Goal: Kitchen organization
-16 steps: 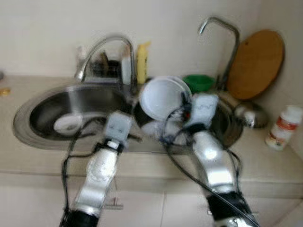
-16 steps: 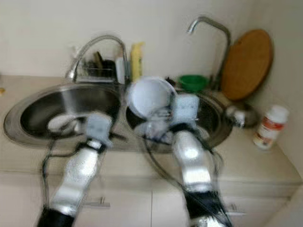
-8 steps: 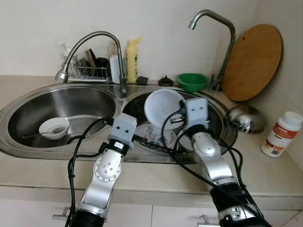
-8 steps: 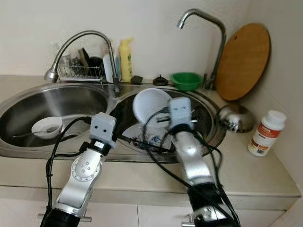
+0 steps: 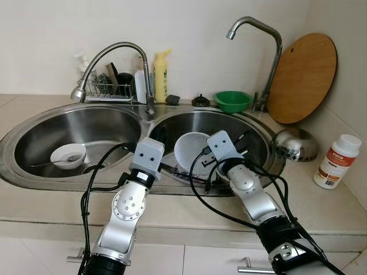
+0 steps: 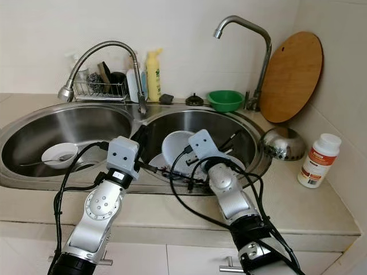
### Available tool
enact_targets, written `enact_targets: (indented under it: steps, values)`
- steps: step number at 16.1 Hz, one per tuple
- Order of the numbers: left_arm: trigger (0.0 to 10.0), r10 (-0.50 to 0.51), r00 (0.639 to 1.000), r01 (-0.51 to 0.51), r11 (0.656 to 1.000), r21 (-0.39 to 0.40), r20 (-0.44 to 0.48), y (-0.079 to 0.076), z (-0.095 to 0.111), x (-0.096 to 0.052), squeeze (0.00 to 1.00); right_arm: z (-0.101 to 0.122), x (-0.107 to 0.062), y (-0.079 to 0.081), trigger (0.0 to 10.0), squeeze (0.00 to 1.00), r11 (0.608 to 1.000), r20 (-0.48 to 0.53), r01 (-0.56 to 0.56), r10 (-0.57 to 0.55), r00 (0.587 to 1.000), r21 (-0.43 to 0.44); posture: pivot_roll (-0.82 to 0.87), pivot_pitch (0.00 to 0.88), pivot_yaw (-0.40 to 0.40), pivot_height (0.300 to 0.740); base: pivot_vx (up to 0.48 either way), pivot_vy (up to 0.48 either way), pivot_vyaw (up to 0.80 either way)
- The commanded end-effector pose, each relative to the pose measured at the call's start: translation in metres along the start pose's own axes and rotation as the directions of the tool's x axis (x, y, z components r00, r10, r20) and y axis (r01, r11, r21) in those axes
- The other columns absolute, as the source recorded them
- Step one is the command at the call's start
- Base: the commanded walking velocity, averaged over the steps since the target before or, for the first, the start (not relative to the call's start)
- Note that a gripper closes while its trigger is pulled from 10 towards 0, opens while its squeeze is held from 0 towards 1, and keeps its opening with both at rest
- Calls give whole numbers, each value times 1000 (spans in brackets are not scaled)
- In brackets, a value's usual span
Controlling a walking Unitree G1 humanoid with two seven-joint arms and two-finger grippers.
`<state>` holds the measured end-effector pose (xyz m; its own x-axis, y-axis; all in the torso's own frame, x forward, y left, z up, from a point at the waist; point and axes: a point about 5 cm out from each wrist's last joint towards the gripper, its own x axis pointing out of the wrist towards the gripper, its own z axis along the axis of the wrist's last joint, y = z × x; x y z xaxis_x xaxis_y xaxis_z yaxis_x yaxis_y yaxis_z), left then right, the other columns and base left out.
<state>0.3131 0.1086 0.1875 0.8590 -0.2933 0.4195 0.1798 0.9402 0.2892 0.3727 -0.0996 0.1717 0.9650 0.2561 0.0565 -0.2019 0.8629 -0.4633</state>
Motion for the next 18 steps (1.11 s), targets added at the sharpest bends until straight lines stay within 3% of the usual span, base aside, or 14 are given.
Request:
enact_targets:
  steps: [1,7,10,15,16,18]
  values:
    - [10000,-13,1000,13,1000,-3,-10,-3,-1,0,0,-2,-2,2,10000,1000,1000,7,-14,14,1000,26,68,0,-8,740,0,0,0]
    - [10000,-21,999,21,1000,-4,-23,-6,-4,-1,0,-10,-8,9,10000,1000,996,-6,-62,62,998,66,65,0,-12,740,0,0,0]
    - [10000,-23,999,23,1000,-1,-32,-6,-6,-3,0,-20,-14,27,10000,1000,975,-57,-214,217,975,55,65,0,-12,740,0,0,0]
    - [10000,-24,999,24,1000,1,-41,-7,-8,-3,0,-32,-25,45,10000,1000,933,-125,-360,358,925,10,64,0,-16,740,0,0,0]
    - [10000,-26,999,26,1000,1,-43,-7,-9,-4,0,-35,-27,48,10000,0,923,-150,-385,378,914,-21,64,0,-16,740,0,0,0]
    - [10000,-28,999,28,1000,3,-45,-7,-9,-4,0,-36,-27,49,10000,0,922,-159,-386,378,912,-17,63,0,-16,740,0,0,0]
